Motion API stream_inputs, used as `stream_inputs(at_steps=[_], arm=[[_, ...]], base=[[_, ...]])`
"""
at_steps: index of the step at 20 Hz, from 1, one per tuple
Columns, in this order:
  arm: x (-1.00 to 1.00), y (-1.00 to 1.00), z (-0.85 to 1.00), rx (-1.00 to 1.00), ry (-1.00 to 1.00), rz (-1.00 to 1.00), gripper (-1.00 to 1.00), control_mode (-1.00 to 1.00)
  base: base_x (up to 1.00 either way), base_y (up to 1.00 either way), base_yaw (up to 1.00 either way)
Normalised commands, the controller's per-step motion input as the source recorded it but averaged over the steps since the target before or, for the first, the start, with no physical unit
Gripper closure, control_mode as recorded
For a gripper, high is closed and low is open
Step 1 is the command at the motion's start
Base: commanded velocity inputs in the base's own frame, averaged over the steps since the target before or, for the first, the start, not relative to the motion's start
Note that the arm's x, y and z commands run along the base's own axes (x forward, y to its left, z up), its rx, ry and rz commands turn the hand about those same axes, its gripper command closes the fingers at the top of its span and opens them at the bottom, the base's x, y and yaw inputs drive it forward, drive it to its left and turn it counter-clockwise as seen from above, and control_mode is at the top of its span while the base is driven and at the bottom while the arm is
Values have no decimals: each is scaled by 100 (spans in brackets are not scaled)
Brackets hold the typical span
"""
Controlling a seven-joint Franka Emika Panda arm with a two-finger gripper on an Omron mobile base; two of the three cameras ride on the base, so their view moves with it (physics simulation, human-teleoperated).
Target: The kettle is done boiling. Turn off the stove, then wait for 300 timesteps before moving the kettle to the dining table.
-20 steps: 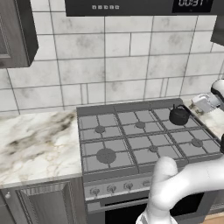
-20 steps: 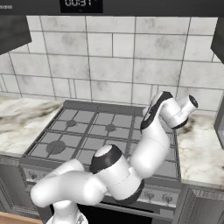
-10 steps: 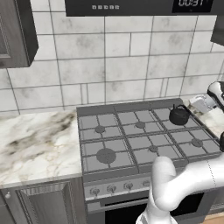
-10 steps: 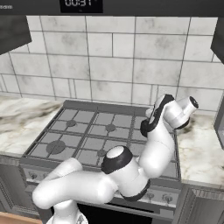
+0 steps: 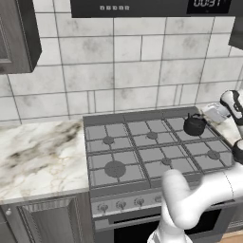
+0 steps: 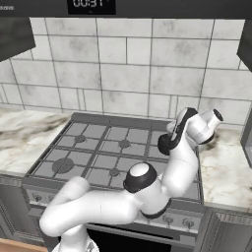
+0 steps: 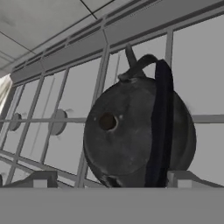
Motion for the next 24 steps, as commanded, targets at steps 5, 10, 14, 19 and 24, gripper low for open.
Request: stream_inputs(at_steps=[5,10,14,19,24], arm=[[42,-12,-19,0,4,0,-100,-100],[26,-1,-20,0,2,3,-100,-100],[19,0,-28,0,5,2,100,-100],[1,0,-17,0,1,0,100,-100],[-15,17,2,0,-3,0,100,-100]], base=[[0,0,0],[0,0,0],[0,0,0],[0,0,0],[0,0,0]])
